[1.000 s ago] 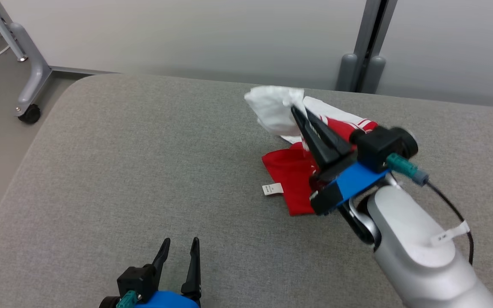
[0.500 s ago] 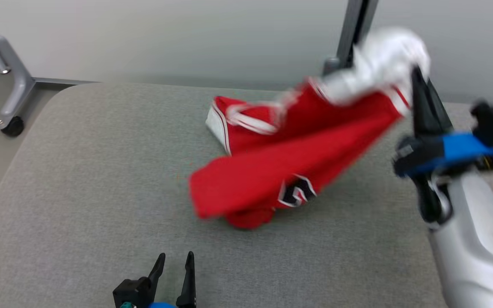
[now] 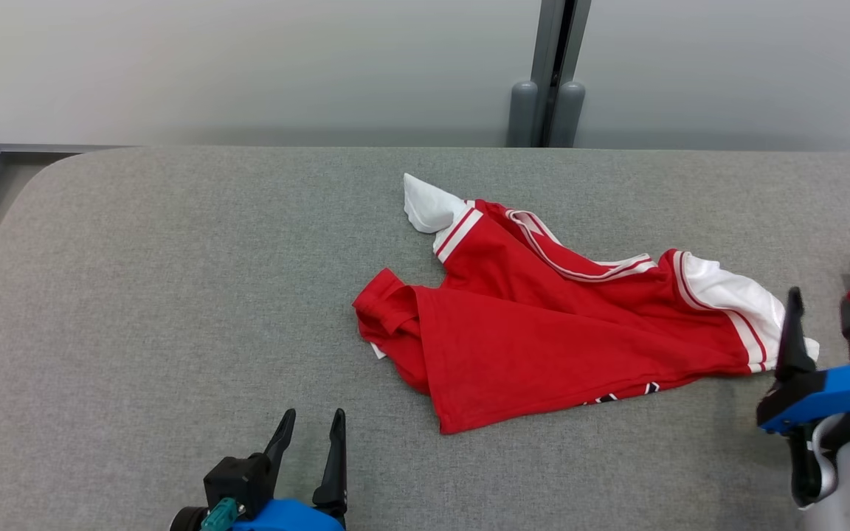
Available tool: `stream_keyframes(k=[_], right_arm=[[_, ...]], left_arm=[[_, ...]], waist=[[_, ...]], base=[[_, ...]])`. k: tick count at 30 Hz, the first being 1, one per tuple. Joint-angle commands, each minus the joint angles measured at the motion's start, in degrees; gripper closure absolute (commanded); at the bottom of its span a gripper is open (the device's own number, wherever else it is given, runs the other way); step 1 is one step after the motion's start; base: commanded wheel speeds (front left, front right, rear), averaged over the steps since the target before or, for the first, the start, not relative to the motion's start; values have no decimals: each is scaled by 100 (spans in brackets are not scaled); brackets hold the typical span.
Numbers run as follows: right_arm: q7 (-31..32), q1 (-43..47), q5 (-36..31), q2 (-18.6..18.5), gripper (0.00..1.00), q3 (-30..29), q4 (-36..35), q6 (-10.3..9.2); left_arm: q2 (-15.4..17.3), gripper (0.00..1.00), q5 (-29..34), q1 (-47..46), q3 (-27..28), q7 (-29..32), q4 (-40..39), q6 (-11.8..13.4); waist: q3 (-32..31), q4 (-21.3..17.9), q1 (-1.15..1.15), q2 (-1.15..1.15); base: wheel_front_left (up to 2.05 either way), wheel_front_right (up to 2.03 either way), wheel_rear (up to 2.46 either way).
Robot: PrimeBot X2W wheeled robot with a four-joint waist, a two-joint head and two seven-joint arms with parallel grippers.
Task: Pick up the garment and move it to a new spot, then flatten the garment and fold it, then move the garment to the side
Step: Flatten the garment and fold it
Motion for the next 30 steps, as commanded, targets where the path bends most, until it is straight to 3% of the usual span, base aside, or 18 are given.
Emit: stream_keyframes(k=[1, 7, 14, 23, 30], right_arm=[[-19, 92, -69, 46, 0, 64, -84, 2], [-17, 408, -318, 146, 0, 802, -756, 1], [-18, 696, -208, 173, 0, 1403, -1008, 1], [-17, 711, -89, 58, 0, 1573, -982, 1], [-18, 683, -28, 5, 0, 1664, -962, 1]], left_arm=[[3, 0, 2, -97, -3, -15, -26, -24], [2, 0, -181, -194, -279, -15, -85, -191], [8, 0, -902, -555, -1238, -14, 238, -473], [7, 0, -1686, -998, -2014, -15, 1103, -521], [4, 0, -1816, -1070, -1966, -13, 1094, -529]], waist=[[-13, -13, 0, 0], [-59, -81, 0, 0], [15, -326, 0, 0], [193, -670, 0, 0], [240, -743, 0, 0]], base=[[0, 0, 0], [0, 0, 0], [0, 0, 0], [0, 0, 0], [0, 0, 0]])
